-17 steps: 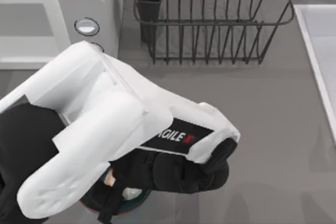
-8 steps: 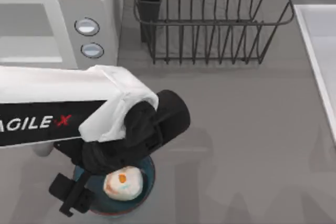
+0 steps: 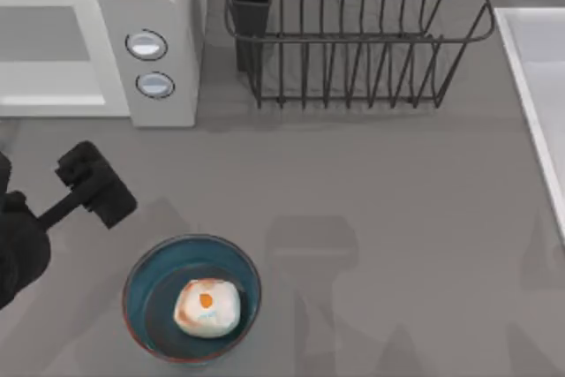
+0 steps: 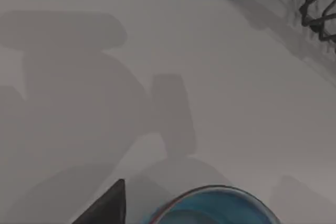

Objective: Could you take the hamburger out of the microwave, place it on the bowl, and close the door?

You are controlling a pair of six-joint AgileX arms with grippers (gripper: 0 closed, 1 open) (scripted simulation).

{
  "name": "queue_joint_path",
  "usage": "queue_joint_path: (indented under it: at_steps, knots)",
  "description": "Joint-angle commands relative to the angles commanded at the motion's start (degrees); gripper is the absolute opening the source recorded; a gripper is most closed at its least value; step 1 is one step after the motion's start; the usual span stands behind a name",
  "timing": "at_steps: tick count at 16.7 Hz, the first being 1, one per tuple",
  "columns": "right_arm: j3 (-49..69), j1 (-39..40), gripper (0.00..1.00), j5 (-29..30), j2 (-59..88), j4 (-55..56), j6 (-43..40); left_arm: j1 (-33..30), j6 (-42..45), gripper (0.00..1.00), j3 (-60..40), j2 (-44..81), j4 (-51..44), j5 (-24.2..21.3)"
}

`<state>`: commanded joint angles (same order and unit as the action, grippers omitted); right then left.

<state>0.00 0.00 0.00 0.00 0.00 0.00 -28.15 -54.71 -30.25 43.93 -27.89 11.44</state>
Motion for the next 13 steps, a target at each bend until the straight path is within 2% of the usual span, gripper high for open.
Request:
queue_joint_path:
  at_steps: [3,7,10,13]
  knots:
    - [0.0,0.0,1.00,0.0,0.0,0.0,0.0,9.0,21.6,1.00,10.7,-18.6,10.7,-5.0]
    - [0.0,0.0,1.00,0.0,0.0,0.0,0.0,19.7,42.1,1.00,22.2,-35.3,21.2,-9.3]
    - [0.0,0.0,1.00,0.0,0.0,0.0,0.0,25.5,51.1,1.00,27.8,-42.0,26.0,-10.9]
    - [0.0,0.0,1.00,0.0,0.0,0.0,0.0,28.2,54.7,1.00,30.3,-43.9,27.9,-11.4]
